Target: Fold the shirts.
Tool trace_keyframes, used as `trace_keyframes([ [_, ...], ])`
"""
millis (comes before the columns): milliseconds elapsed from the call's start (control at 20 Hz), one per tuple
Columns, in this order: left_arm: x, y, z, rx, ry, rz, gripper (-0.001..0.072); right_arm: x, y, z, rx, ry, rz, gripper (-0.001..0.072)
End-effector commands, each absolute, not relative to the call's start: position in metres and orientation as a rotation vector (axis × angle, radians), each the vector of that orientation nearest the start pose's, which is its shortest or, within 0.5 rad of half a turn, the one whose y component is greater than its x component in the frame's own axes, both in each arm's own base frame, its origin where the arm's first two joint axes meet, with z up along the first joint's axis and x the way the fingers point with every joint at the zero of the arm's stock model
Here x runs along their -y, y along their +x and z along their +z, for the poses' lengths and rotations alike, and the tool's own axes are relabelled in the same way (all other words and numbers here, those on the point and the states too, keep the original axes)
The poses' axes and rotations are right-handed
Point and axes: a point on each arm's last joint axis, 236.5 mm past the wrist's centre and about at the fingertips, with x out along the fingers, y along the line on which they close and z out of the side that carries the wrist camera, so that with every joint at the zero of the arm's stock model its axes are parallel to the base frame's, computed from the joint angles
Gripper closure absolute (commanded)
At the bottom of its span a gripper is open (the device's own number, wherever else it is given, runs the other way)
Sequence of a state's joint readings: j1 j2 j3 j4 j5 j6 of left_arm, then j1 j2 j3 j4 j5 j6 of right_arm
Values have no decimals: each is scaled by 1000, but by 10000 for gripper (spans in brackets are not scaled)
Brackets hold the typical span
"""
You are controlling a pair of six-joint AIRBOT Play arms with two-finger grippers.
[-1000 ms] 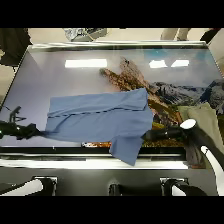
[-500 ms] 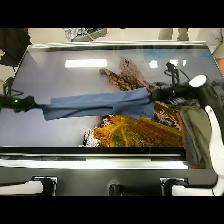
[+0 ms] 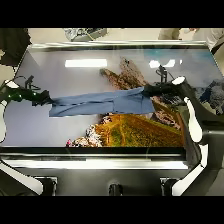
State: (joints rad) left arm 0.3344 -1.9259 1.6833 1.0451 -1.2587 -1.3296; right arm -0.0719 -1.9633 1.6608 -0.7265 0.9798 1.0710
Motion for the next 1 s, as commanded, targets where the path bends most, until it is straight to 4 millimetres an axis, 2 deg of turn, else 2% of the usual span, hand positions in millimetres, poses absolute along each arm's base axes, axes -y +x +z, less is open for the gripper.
trace_keyframes([
  [0,-53,508,-77,-1311,-541,-182,273,-110,562,-52,-1029,433,556,263],
  [50,-61,514,-64,-1278,-534,-176,245,-101,557,-35,-1001,348,619,30],
  [100,-69,520,-47,-1242,-524,-169,245,-84,550,-23,-997,273,635,1],
  [150,-76,525,-29,-1199,-518,-162,245,-56,542,-17,-1021,194,597,1],
  [200,-83,527,-9,-1158,-522,-144,244,-23,532,-20,-1074,120,521,1],
  [250,-86,529,8,-1124,-526,-127,231,7,519,-31,-1160,99,434,0],
  [300,-86,528,23,-1101,-536,-114,231,19,506,-43,-1233,136,406,-1],
  [350,-82,528,37,-1082,-556,-108,231,15,495,-55,-1285,207,440,-1],
  [400,-74,528,50,-1064,-560,-123,231,3,491,-62,-1303,301,490,-1],
  [550,-46,526,90,-1006,-523,-180,232,-46,497,-69,-1288,533,629,-1],
  [650,-27,523,114,-972,-488,-212,232,-71,503,-83,-1289,557,650,-1],
  [750,-6,516,136,-946,-453,-251,232,-90,512,-97,-1307,596,591,-1],
  [900,34,503,159,-941,-415,-337,232,-119,526,-101,-1295,631,522,10],
  [950,49,499,161,-952,-400,-366,233,-129,525,-101,-1301,628,527,112],
])
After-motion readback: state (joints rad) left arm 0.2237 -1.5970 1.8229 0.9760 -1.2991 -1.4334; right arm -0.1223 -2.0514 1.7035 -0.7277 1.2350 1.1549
